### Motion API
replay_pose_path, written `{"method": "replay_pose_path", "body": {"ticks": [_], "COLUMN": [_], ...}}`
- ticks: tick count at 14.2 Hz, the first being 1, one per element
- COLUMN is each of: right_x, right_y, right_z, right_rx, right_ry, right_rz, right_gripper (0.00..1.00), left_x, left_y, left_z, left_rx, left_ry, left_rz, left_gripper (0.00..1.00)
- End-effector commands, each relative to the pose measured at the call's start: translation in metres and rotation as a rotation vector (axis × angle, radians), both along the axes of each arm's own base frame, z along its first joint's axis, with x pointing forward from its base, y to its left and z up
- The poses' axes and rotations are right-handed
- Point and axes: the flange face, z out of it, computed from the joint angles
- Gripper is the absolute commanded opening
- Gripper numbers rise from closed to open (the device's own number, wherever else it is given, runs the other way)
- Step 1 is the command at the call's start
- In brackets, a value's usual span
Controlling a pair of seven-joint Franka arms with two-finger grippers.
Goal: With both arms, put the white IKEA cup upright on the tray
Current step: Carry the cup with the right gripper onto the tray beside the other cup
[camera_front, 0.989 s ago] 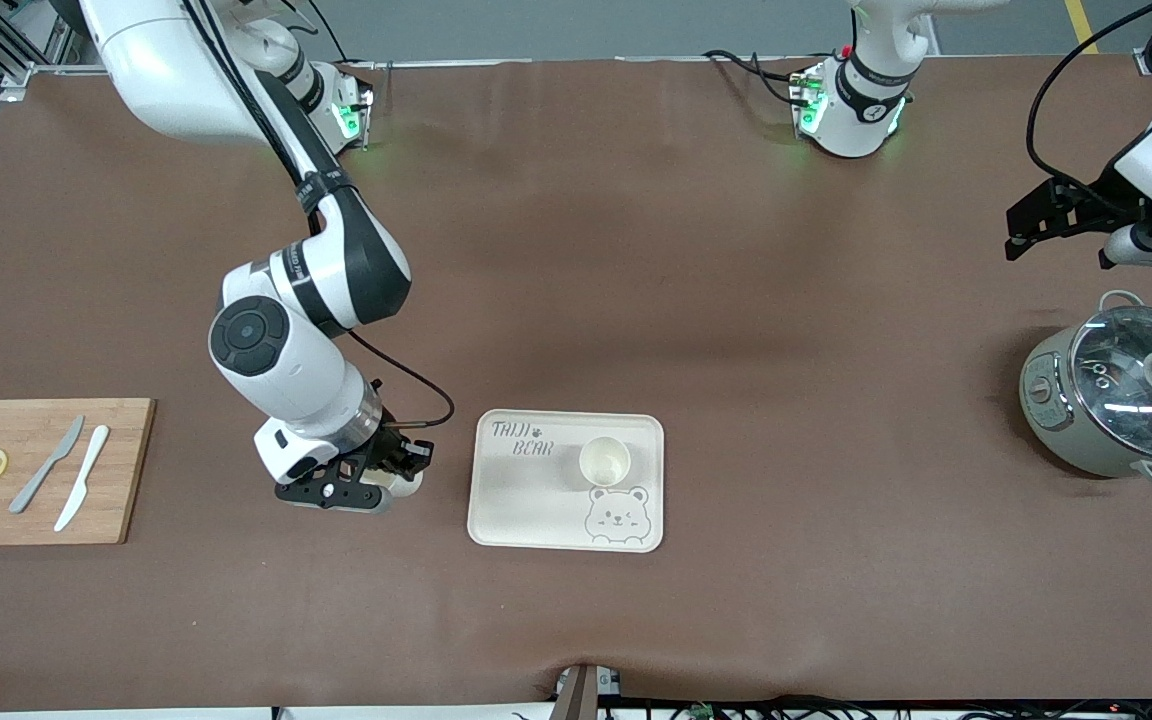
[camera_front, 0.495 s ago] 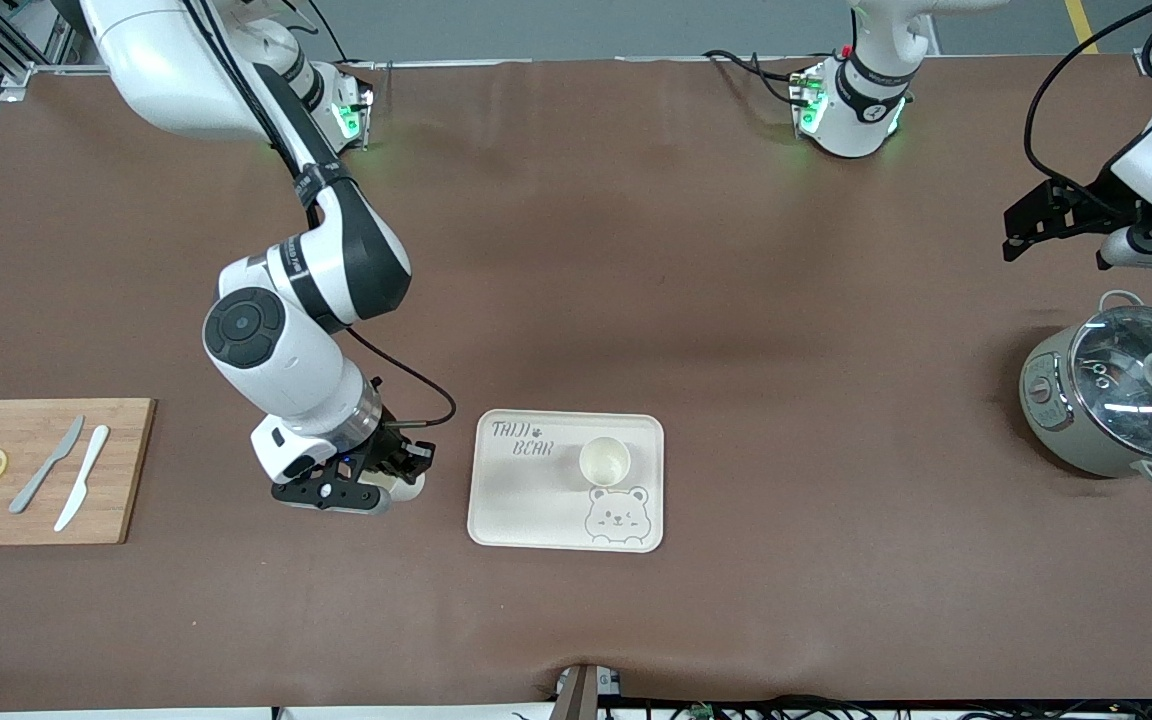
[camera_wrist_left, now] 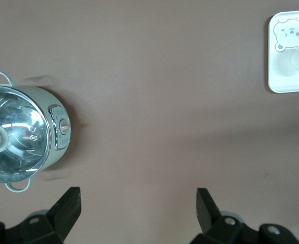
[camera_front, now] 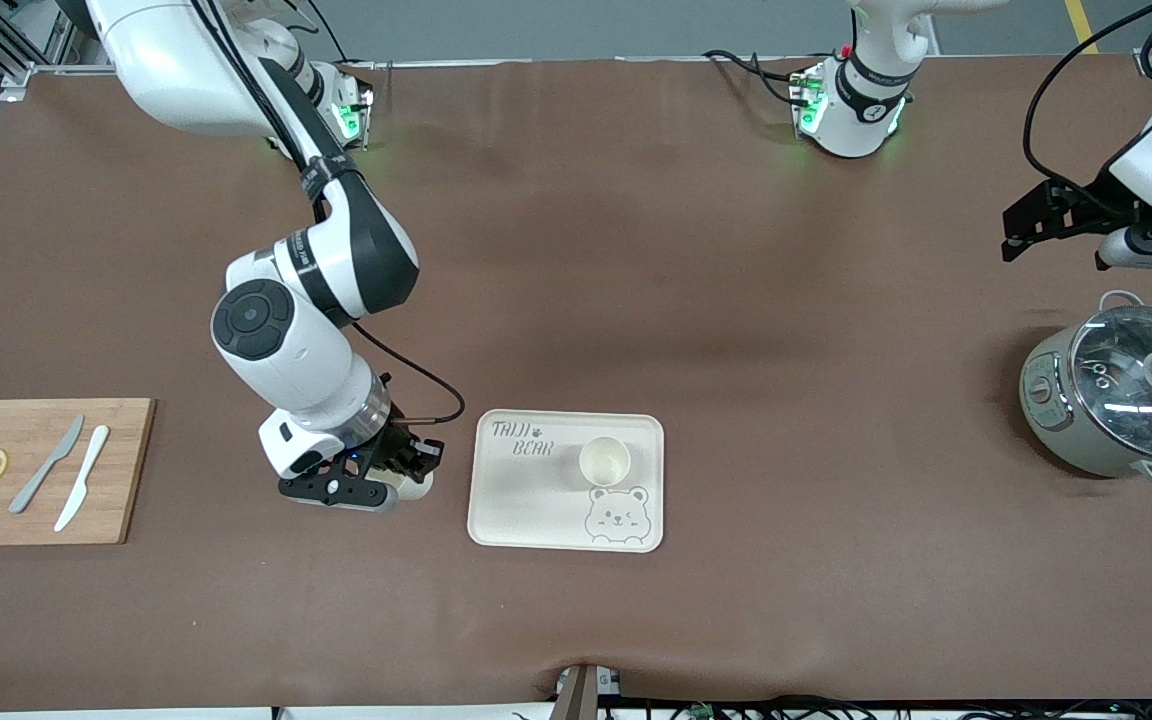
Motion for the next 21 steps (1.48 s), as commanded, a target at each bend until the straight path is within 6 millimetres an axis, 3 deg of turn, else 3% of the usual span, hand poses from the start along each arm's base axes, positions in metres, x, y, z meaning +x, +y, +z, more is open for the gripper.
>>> {"method": "replay_pose_path", "body": {"ticks": [1,8,13,15,21], "right_x": [0.010,0.000,-0.012,-0.017,-0.034], "right_y": [0.008,0.054,0.089,0.101,0.127], "right_z": [-0.005,-0.044,-0.084,-0.102,-0.131], "right_rx": [0.011,0.023,0.016,-0.002,-0.030], "right_ry": [-0.006,-0.004,-0.023,-0.027,-0.009], "right_rz": [-0.039,-0.060,-0.051,-0.049,-0.034], "right_gripper": [0.00,0.00,0.00,0.00,0.00], "left_x": [0.000,0.011,0.014,0.014,0.015], "left_y": [-0.004,-0.006,-0.011,-0.011,-0.008], "left_z": [0.005,0.009,0.004,0.005,0.015], "left_rx": [0.012,0.012,0.038,0.039,0.020], "left_ry": [0.001,-0.013,-0.007,-0.009,-0.028], "left_rz": [0.004,0.008,-0.006,-0.004,0.004], "left_gripper": [1.00,1.00,1.00,1.00,1.00]}}
